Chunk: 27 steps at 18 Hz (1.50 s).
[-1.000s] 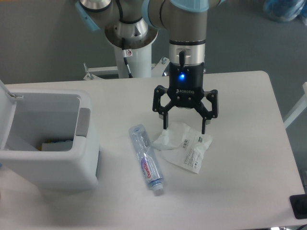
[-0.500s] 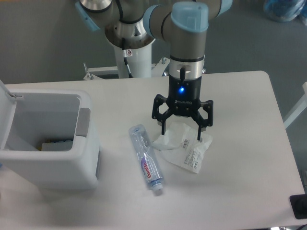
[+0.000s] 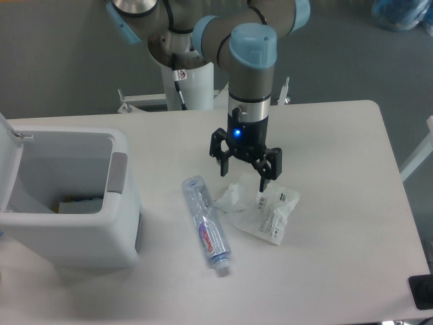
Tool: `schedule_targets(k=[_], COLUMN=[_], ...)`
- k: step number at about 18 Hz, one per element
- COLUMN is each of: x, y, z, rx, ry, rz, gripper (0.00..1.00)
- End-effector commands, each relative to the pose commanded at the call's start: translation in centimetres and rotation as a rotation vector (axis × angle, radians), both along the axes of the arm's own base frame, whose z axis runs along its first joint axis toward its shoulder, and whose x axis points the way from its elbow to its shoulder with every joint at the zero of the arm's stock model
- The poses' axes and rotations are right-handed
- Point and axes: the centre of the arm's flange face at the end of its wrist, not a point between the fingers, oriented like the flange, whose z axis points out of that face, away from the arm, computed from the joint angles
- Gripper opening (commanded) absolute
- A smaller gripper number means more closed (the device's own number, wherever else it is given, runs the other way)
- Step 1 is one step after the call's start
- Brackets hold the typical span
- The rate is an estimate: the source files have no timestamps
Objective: Place the trash in the trash can
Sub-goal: 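Move the open gripper over the crumpled white plastic bag, then lower the gripper onto the white bag and close on it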
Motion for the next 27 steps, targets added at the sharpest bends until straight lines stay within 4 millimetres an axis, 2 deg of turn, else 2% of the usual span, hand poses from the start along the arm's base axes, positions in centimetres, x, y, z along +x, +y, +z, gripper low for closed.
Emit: schedule_targets(k=[2,5,9,12,13,15,22,27], x=[0.2,1.1,2.0,1.6,1.3,1.1,-0.7,-1.1], y=[-0.3,-0.9,-1.4,-1.0,-0.8,-0.6,0.7,0.9], z=[-0.7,-2.9,-4.3,-4.7,-5.9,-6.9,-9.0,-10.7], rx=[-0.042,-0.065,-0.065,-0.066,-0.079,-0.091,-0.099,-0.153], ry=[0.015,-0.025,-0.078,-0.087,-0.105,-0.121,-0.111,-0.106], rz=[-0.021,-0.017,0.110,0.120,0.120,0.119,0.072,0.071], gripper=[1.00,1.00,1.00,1.00,1.00,1.00,1.00,1.00])
